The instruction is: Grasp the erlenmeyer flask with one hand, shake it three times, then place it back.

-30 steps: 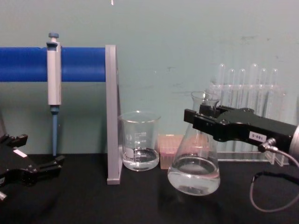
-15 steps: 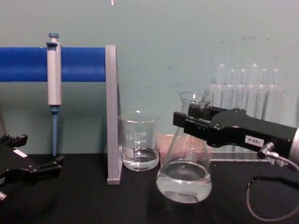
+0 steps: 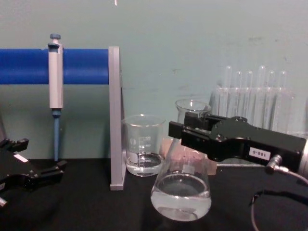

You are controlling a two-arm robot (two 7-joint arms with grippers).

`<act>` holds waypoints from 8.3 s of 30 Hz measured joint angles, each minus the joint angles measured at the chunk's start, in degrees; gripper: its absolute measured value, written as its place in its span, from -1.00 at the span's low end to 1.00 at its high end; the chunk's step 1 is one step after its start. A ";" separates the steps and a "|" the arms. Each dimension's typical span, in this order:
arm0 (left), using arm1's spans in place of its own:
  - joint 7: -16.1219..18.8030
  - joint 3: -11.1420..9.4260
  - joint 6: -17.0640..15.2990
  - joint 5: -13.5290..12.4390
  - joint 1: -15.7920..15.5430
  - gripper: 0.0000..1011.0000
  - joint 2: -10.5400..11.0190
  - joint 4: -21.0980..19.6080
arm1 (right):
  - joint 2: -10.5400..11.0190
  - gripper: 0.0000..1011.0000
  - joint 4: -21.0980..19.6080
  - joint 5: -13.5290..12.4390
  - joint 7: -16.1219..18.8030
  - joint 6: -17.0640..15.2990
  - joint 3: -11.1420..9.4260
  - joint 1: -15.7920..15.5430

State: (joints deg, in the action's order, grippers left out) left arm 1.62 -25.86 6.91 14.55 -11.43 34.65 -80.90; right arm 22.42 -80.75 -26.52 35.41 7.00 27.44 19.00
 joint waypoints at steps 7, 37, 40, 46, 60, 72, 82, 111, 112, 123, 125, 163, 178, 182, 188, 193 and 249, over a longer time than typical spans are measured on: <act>0.00 0.00 0.00 0.00 0.00 0.98 0.00 0.00 | -0.59 -0.11 -0.67 0.91 -3.77 1.16 -0.98 -1.31; 0.00 0.00 0.00 0.00 0.00 0.98 0.00 0.00 | -4.32 -0.11 -3.37 8.28 -21.92 -0.29 -12.19 -7.03; 0.00 0.00 0.00 0.00 0.00 0.98 0.00 0.00 | -4.45 -0.11 -3.44 8.82 -22.83 -0.74 -13.52 -7.41; 0.00 0.00 0.00 0.00 0.00 0.98 0.00 0.00 | -4.76 -0.11 -3.36 9.58 -23.75 -1.22 -15.01 -7.68; 0.00 0.00 0.00 0.00 0.00 0.98 0.00 0.00 | -5.89 -0.11 -2.14 11.06 -21.27 -1.73 -15.74 -6.87; 0.00 0.00 0.00 0.00 0.00 0.98 0.00 0.00 | -6.41 -0.11 -1.69 11.40 -15.92 -1.72 -13.40 -5.99; 0.00 0.00 0.00 0.00 0.00 0.98 0.00 0.00 | -5.35 -0.11 -2.84 10.34 -11.16 -1.11 -9.87 -5.88; 0.00 0.00 0.00 0.00 0.00 0.98 0.00 0.00 | -2.49 -0.11 -4.72 7.76 -8.89 -0.70 -4.80 -5.93; 0.00 0.00 0.00 0.00 0.00 0.98 0.00 0.00 | -2.62 -0.11 -4.62 7.87 -9.55 -0.74 -5.00 -5.93; 0.00 0.00 0.00 0.00 0.00 0.98 0.00 0.00 | -4.14 -0.11 -3.56 10.05 -16.03 -1.67 -8.44 -6.10; 0.00 0.00 0.00 0.00 0.00 0.98 0.00 0.00 | -4.44 -0.11 -3.32 10.39 -16.98 -1.87 -9.17 -6.10; 0.00 0.00 0.00 0.00 0.00 0.98 0.00 0.00 | -8.38 -0.11 -1.02 16.31 -22.34 -4.92 -17.61 -5.75; 0.00 0.00 0.00 0.00 0.00 0.98 0.00 0.00 | -7.23 -0.11 -2.38 14.63 -14.41 -3.62 -12.65 -5.53; 0.00 0.00 0.00 0.00 0.00 0.98 0.00 0.00 | -6.57 -0.11 -3.05 13.74 -12.64 -3.36 -10.89 -5.52; 0.00 0.00 0.00 0.00 0.00 0.98 0.00 0.00 | -5.85 -0.11 -3.59 12.71 -11.06 -2.92 -9.05 -5.51; 0.00 0.00 0.00 0.00 0.00 0.98 0.00 0.00 | -5.30 -0.11 -3.95 11.70 -9.87 -2.56 -7.82 -5.51; 0.00 0.00 0.00 0.00 0.00 0.98 0.00 0.00 | -7.32 -0.11 11.06 10.19 -6.21 1.84 -1.88 4.27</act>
State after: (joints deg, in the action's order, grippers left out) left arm 1.62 -25.86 6.91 14.55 -11.43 34.65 -80.90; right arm 15.10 -69.69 -16.33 29.21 8.85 25.56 23.27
